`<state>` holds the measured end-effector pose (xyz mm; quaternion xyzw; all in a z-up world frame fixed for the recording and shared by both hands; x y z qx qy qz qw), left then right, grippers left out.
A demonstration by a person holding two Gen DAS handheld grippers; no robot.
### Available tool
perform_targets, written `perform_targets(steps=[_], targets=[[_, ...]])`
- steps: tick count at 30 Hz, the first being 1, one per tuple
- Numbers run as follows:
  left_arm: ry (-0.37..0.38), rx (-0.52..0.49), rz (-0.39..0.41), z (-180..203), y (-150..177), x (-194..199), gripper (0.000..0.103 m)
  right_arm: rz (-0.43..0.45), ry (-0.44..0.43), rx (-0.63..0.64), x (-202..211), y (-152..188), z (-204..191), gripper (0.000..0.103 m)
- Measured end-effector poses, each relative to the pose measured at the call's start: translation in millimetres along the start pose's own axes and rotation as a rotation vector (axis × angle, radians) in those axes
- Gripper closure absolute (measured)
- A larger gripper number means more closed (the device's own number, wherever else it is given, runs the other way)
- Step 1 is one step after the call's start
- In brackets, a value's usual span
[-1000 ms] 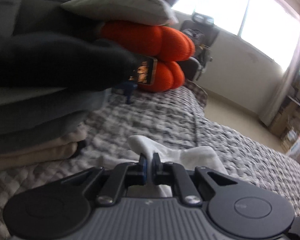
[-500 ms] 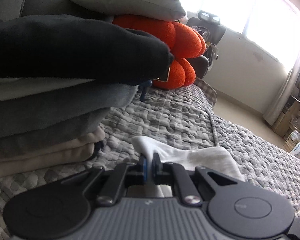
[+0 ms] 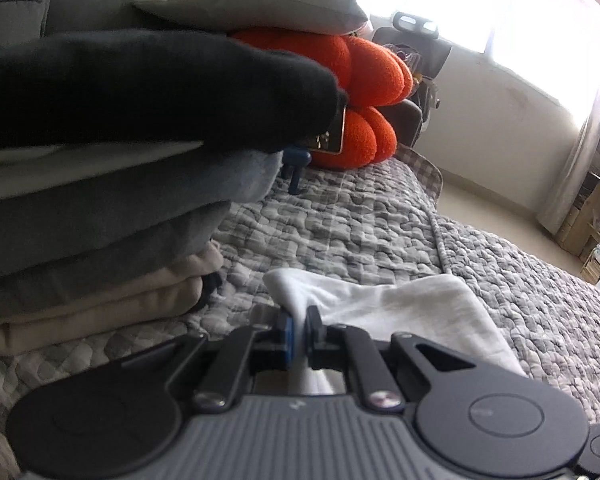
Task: Fold clothes
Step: 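Carry the garment corner with both grippers toward the folded clothes stack, then open the right gripper to release the white garment corner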
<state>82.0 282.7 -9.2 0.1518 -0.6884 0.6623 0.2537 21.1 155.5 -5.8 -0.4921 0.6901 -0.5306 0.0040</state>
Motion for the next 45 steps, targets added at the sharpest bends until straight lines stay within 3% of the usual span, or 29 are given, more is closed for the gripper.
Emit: perform_targets(steps=[29,37,41,45], targets=[[-0.010,0.066,0.001,-18,1,8,0.092,0.005,0.010,0.045,-1,6,-2,0.092],[-0.009,0.074,0.000,-21,3,6,0.092,0.025,-0.024,0.025,-1,0,-1,0.092],[-0.014,0.086,0.009,-25,3,11,0.092,-0.017,-0.076,0.035,-3,1,-3,0.083],[-0.042,0.100,0.028,-32,1,19,0.092,-0.040,-0.245,-0.082,19,-12,8,0.071]])
Point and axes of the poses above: each gripper's, at about its wrist camera, not at the fingertips, and x roughly against the way its jaws point, z to its right, y to its underside, the point moved 5 cm from there along -x, roughly the way its jaws point, and after that the axes turned 14 degrees about -x, right-handed, at the moved point
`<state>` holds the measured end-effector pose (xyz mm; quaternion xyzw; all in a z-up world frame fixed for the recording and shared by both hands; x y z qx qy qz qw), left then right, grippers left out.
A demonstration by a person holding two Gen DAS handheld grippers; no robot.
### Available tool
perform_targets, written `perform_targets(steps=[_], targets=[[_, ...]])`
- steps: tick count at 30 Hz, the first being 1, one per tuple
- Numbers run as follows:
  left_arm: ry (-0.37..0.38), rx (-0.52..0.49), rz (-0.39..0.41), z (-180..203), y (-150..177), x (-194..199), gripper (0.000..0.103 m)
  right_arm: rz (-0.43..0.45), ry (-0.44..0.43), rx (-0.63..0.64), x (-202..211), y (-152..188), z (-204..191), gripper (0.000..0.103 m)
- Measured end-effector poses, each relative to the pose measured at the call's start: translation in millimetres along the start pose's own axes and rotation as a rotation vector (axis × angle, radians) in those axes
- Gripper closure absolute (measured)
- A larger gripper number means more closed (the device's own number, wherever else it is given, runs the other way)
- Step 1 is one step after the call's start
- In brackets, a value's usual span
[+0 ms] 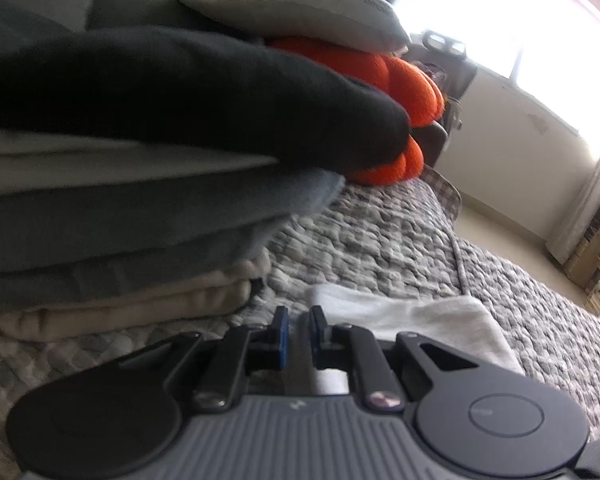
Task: Fold clothes
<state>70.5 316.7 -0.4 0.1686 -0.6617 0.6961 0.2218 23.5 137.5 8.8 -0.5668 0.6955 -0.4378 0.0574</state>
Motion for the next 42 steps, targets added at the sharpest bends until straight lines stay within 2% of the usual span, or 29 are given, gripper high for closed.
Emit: perform_targets(steps=[2,7,11,14,16,18,20,22,24,26,31,39,42], targets=[[-0.008,0.005,0.007,-3,-1,4,0.092,0.039,-0.044,-0.062,21,-11,10,0.069],[0.029,-0.024,0.040,11,-6,16,0.092,0.185,0.136,-0.096,70,-42,51,0.069],[0.100,-0.083,0.057,39,-5,21,0.092,0.253,0.141,-0.220,95,-59,84,0.069],[0.093,-0.111,0.010,50,4,6,0.092,0.176,0.127,-0.210,81,-56,86,0.068],[0.058,-0.116,-0.028,47,11,-3,0.092,0.111,0.198,-0.218,64,-49,93,0.068],[0.050,-0.103,-0.043,40,16,-7,0.092,0.109,0.225,-0.227,63,-45,99,0.086],[0.061,-0.083,-0.044,37,17,-8,0.092,0.108,0.251,-0.235,61,-41,106,0.090],[0.054,-0.092,-0.045,39,17,-7,0.092,0.122,0.265,-0.233,66,-39,107,0.085],[0.046,-0.103,-0.044,40,16,-4,0.092,0.145,0.273,-0.229,76,-39,105,0.069],[0.045,-0.100,-0.040,39,18,0,0.092,0.160,0.281,-0.253,87,-38,108,0.061],[0.062,-0.069,-0.048,34,18,-6,0.092,0.131,0.261,-0.375,92,-37,127,0.056],[0.049,-0.097,-0.042,39,20,-6,0.092,0.137,0.201,-0.412,74,-39,120,0.052],[0.048,-0.101,-0.039,39,20,-6,0.092,0.140,0.223,-0.399,68,-40,118,0.053]])
Point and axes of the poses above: each gripper's, at about its wrist camera, not at the fingertips, and x roughly against the way its jaws point, z to its right, y to its underside, the point moved 5 cm from there along -x, roughly the way its jaws point, and after that the axes turned 14 degrees about -x, right-handed, at the moved point
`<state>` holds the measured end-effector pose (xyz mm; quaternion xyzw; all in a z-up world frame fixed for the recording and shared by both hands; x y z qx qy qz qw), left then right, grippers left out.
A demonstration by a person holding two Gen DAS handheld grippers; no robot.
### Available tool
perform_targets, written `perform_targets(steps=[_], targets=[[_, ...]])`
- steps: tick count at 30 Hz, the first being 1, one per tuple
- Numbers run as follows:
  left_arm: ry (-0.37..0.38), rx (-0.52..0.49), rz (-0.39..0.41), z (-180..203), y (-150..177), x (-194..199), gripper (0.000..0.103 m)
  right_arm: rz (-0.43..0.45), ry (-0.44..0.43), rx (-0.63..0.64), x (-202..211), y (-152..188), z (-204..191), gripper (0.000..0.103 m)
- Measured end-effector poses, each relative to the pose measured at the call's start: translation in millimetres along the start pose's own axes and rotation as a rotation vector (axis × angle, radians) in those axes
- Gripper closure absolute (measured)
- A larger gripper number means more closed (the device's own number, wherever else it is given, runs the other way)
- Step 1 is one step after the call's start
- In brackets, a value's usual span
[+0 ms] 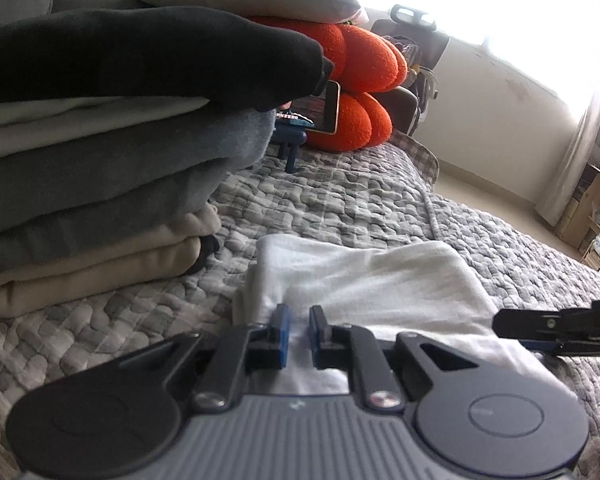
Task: Fold clothes
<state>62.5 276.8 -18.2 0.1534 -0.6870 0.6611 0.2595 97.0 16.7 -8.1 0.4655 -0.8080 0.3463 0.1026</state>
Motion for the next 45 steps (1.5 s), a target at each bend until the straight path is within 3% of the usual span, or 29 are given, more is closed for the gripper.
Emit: perform_targets(steps=[10,13,15,19,24,27,31,35,40,45], targets=[[0.005,0.016,0.017,-4,4,-1,0.092,-0.017,0.003,0.037,-2,14,-7,0.054],[-0.002,0.006,0.021,-2,5,-2,0.092,-0.009,0.032,0.043,-9,11,-8,0.061],[-0.007,-0.001,0.021,-1,5,-2,0.092,-0.002,0.048,0.041,-13,9,-8,0.079],[-0.029,-0.011,0.024,1,1,0,0.092,0.025,0.042,0.076,-9,11,-12,0.088],[0.004,-0.002,0.068,21,-14,26,0.092,0.126,-0.047,0.114,35,1,-39,0.090],[0.069,-0.025,0.108,47,-24,48,0.092,0.204,-0.052,0.122,89,-11,-45,0.090],[0.169,-0.073,0.107,95,-28,58,0.092,0.268,0.039,0.108,156,-23,-7,0.090],[0.244,-0.112,0.080,140,-19,46,0.091,0.324,0.147,0.029,207,-26,58,0.089],[0.280,-0.120,0.046,175,-12,26,0.091,0.317,0.211,-0.067,212,-12,121,0.089],[0.273,-0.128,0.067,185,-18,27,0.091,0.305,0.159,-0.119,213,-10,137,0.083]])
Point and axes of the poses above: each gripper's, at about its wrist camera, not at the fingertips, and x roughly against the way its jaws point, z to its right, y to its underside, the point moved 5 cm from there along -x, roughly the way its jaws point, and after that the axes turned 14 degrees about -x, right-handed, at the moved point
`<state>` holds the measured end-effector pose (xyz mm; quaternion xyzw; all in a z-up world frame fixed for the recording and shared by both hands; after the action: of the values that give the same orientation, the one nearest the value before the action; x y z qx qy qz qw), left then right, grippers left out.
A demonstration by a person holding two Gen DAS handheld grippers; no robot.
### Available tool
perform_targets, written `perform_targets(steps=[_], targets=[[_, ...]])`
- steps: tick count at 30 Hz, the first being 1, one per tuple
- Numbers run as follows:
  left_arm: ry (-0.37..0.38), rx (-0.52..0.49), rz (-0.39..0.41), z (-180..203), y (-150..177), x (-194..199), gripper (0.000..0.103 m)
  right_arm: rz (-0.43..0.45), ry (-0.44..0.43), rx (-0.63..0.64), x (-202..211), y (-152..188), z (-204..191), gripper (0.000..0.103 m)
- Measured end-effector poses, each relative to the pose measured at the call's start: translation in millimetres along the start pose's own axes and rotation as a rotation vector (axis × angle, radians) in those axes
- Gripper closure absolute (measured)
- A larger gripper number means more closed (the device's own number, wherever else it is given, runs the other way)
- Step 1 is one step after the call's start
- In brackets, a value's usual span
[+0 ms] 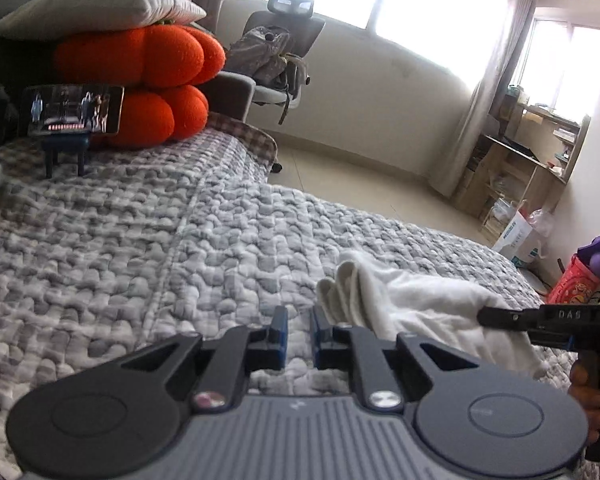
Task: Fold clothes
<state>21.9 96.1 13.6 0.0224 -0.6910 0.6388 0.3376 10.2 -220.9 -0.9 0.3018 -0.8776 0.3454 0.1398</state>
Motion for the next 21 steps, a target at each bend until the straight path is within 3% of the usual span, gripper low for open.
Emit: perform_targets(steps=[3,7,8,16,21], targets=[[0.010,-0.006,0.011,4,-5,3,0.091,-0.028,-0.015,-0.042,-3,-8,7,0.073],[0.066,-0.023,0.020,16,-10,-4,0.085,-0.064,-0.045,-0.128,-6,-22,18,0.070],[0.074,-0.026,0.011,19,-11,-9,0.084,-0.080,-0.050,-0.139,-10,-24,19,0.064],[0.122,-0.004,0.002,27,-18,-28,0.082,-0.130,-0.068,-0.206,-8,-41,31,0.057],[0.134,-0.033,-0.009,38,-21,-36,0.081,-0.173,-0.172,-0.372,-18,-53,45,0.057]])
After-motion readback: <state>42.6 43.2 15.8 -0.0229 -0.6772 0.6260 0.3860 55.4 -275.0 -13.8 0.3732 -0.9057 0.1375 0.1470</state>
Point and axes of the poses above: each gripper's, at about its wrist camera, not at the fingertips, and x roughly against the way its jaws point, z to its right, y to its underside, the point moved 5 cm from there along -x, roughly the way its jaws point, and after that the axes turned 14 degrees about -x, right-handed, at the moved point
